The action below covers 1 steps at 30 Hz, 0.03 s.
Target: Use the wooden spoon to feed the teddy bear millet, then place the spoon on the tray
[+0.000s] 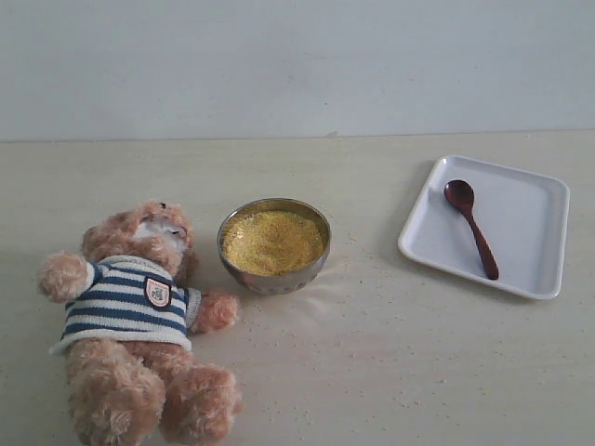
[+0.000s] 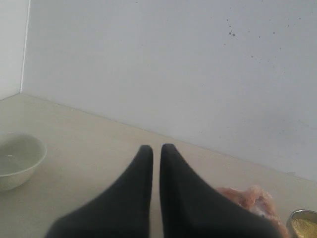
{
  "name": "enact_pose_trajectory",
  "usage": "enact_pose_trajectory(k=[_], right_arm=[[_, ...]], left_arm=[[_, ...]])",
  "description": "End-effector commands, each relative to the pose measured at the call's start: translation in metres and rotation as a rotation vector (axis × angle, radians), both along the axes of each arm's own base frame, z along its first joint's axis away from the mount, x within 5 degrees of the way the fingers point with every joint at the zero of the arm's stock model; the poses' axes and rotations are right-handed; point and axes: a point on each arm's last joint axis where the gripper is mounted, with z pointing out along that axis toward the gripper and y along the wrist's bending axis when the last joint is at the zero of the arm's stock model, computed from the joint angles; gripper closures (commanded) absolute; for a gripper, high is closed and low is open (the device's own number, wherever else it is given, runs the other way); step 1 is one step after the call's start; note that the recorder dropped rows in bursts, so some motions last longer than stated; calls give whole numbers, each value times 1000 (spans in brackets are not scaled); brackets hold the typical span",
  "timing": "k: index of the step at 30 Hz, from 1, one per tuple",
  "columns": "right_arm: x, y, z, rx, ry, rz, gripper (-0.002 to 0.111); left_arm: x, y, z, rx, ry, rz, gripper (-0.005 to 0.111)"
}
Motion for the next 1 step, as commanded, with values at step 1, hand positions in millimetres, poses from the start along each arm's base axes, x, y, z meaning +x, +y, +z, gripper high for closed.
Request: enact_pose_trajectory(k=[1], right_arm=[[0, 0, -1, 4, 2, 1, 108]], left_arm=[[0, 0, -1, -2, 3, 2, 101]])
